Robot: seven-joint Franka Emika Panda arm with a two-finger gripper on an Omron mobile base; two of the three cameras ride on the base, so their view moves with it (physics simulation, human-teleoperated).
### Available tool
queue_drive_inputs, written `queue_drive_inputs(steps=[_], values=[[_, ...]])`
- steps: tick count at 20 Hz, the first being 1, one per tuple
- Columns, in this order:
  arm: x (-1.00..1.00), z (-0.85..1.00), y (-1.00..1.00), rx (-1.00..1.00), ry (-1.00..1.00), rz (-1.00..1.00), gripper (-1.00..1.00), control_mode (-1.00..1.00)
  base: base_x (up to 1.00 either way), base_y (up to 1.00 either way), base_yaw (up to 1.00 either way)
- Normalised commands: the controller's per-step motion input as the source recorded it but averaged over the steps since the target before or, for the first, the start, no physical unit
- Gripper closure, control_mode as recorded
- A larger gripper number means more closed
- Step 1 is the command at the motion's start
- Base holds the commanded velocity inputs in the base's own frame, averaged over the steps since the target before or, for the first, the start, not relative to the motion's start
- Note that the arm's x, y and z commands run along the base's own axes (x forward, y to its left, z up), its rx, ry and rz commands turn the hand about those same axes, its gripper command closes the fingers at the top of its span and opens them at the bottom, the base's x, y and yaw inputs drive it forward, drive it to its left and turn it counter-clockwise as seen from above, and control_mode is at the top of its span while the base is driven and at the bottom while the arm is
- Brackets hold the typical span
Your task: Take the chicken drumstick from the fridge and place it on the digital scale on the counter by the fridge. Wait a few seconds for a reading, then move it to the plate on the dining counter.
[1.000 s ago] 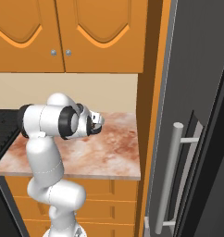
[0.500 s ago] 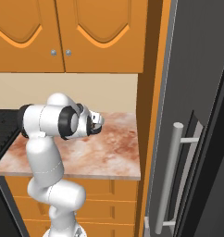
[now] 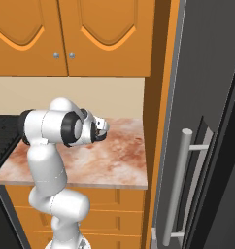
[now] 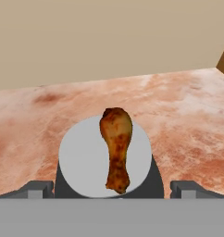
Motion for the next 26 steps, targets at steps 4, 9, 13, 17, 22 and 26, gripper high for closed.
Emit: queue_drive_inputs(steps=[4,9,13,17,22,26], values=[[0.0,0.0,0.0,0.0,0.0,0.0,-1.0,-1.0,0.0,0.0,0.0],[0.0,0.0,0.0,0.0,0.0,0.0,-1.0,-1.0,0.0,0.0,0.0],[0.0,0.0,0.0,0.0,0.0,0.0,-1.0,-1.0,0.0,0.0,0.0],[0.0,0.0,0.0,0.0,0.0,0.0,-1.0,-1.0,0.0,0.0,0.0],[0.0,0.0,0.0,0.0,0.0,0.0,-1.0,-1.0,0.0,0.0,0.0],[0.0,0.0,0.0,0.0,0.0,0.0,-1.0,-1.0,0.0,0.0,0.0]])
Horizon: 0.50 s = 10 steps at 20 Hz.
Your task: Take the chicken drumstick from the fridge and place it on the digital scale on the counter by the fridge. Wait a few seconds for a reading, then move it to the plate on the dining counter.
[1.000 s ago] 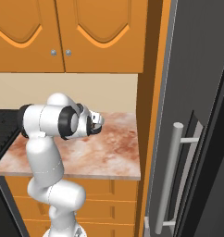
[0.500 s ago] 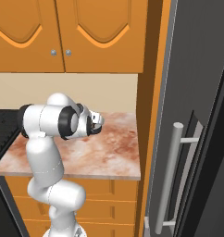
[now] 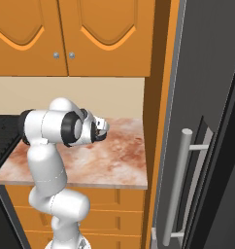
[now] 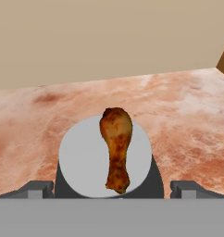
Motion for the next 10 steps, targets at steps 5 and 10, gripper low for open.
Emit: queue_drive_inputs(steps=[5,10], values=[[0.0,0.0,0.0,0.0,0.0,0.0,-1.0,-1.0,0.0,0.0,0.0],[0.0,0.0,0.0,0.0,0.0,0.0,-1.0,-1.0,0.0,0.0,0.0]])
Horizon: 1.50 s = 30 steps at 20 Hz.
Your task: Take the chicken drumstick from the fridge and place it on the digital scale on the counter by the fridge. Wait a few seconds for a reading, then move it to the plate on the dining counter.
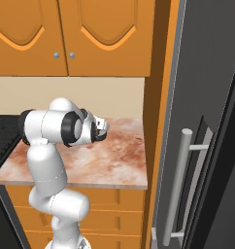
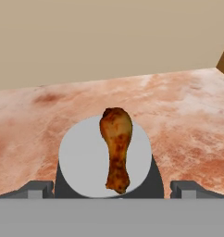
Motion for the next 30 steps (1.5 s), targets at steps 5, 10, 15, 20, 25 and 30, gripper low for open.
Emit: queue_drive_inputs(steps=[5,10,15,20,25,30], values=[[0.0,0.0,0.0,0.0,0.0,0.0,-1.0,-1.0,0.0,0.0,0.0],[0.0,0.0,0.0,0.0,0.0,0.0,-1.0,-1.0,0.0,0.0,0.0],[0.0,0.0,0.0,0.0,0.0,0.0,-1.0,-1.0,0.0,0.0,0.0],[0.0,0.0,0.0,0.0,0.0,0.0,-1.0,-1.0,0.0,0.0,0.0],[0.0,0.0,0.0,0.0,0.0,0.0,-1.0,-1.0,0.0,0.0,0.0],[0.0,0.0,0.0,0.0,0.0,0.0,-1.0,-1.0,0.0,0.0,0.0]])
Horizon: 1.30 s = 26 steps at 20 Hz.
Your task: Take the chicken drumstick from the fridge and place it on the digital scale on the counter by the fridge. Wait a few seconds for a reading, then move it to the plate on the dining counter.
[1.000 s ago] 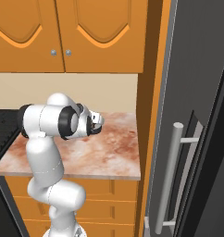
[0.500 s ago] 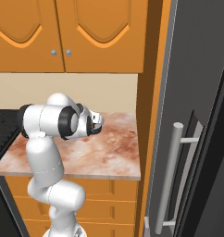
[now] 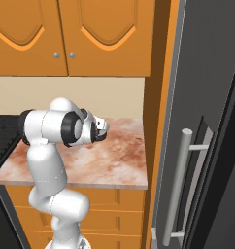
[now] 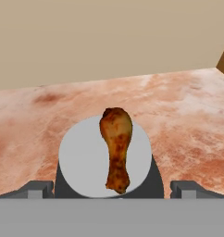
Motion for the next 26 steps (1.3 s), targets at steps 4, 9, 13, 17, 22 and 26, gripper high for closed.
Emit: queue_drive_inputs(steps=[4,9,13,17,22,26], values=[[0.0,0.0,0.0,0.0,0.0,0.0,-1.0,-1.0,0.0,0.0,0.0],[0.0,0.0,-0.01,0.0,0.0,0.0,-1.0,-1.0,0.0,0.0,0.0],[0.0,0.0,-0.03,0.0,0.0,0.0,-1.0,-1.0,0.0,0.0,0.0],[0.07,0.0,-0.08,0.0,0.01,0.0,-1.0,-1.0,0.0,0.0,0.0],[0.26,-0.04,-0.08,0.0,0.05,0.0,-1.0,-1.0,0.0,0.0,0.0],[0.33,-0.13,-0.04,0.0,0.04,0.0,-1.0,-1.0,0.0,0.0,0.0]])
